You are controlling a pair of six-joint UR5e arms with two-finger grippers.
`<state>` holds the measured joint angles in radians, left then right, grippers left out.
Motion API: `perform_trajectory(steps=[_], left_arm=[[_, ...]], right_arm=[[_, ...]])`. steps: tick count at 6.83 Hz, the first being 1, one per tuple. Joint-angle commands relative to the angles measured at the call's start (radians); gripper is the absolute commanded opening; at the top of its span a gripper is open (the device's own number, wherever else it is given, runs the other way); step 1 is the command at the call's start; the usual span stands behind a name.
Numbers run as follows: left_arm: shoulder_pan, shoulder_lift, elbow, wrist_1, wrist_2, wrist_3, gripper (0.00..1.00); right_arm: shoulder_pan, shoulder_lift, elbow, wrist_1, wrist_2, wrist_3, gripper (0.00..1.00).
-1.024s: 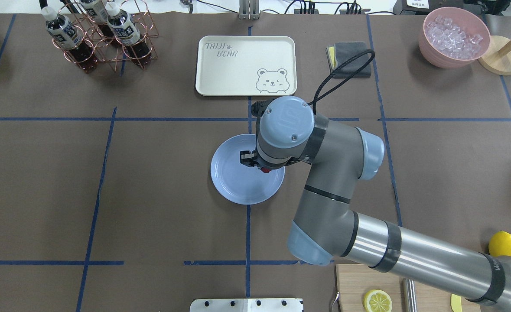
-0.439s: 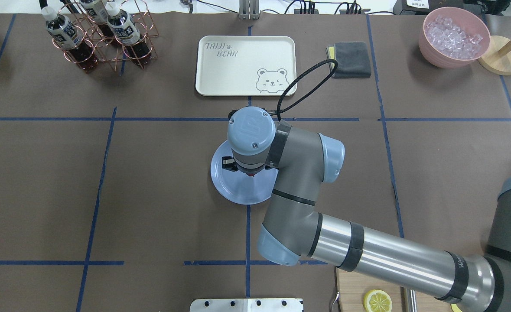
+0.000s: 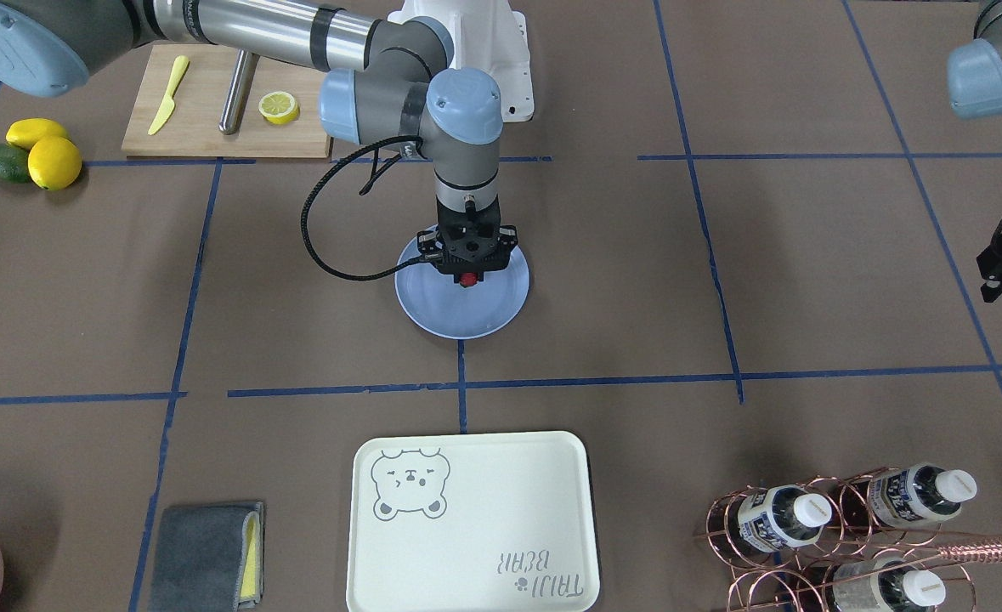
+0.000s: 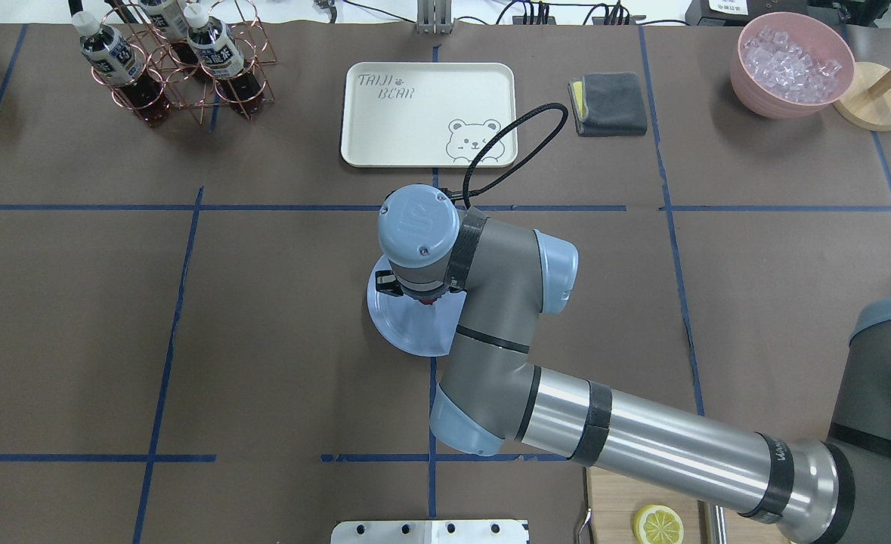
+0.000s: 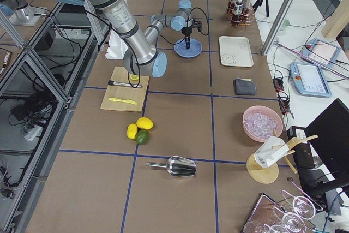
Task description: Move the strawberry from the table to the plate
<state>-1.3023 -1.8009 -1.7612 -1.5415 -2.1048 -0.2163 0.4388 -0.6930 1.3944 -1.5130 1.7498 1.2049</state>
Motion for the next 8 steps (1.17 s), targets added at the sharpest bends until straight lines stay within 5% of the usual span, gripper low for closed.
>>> perform_trajectory(steps=[1, 3, 5, 6, 8], left_arm=[[-0.003, 0.0, 0.003, -0.002, 0.0, 0.0, 1.0], [-0.021, -0.002, 0.003, 0.0, 0.006, 0.015, 1.0], [-0.051, -0.002, 0.006, 0.003, 0.005, 0.025, 1.0], [-0.055, -0.002, 0.006, 0.004, 0.002, 0.026, 1.0], [-0.083, 0.0, 0.005, 0.015, -0.001, 0.066, 1.0]], right_arm=[[0.007, 0.013, 0.006, -0.002, 0.004, 0.002, 1.0], [0.064, 0.012, 0.09, -0.083, 0.042, -0.002, 1.0], [0.174, -0.026, 0.324, -0.419, 0.1, -0.112, 1.0], [0.24, -0.108, 0.448, -0.509, 0.102, -0.265, 1.0], [0.445, -0.341, 0.595, -0.503, 0.262, -0.562, 1.0]])
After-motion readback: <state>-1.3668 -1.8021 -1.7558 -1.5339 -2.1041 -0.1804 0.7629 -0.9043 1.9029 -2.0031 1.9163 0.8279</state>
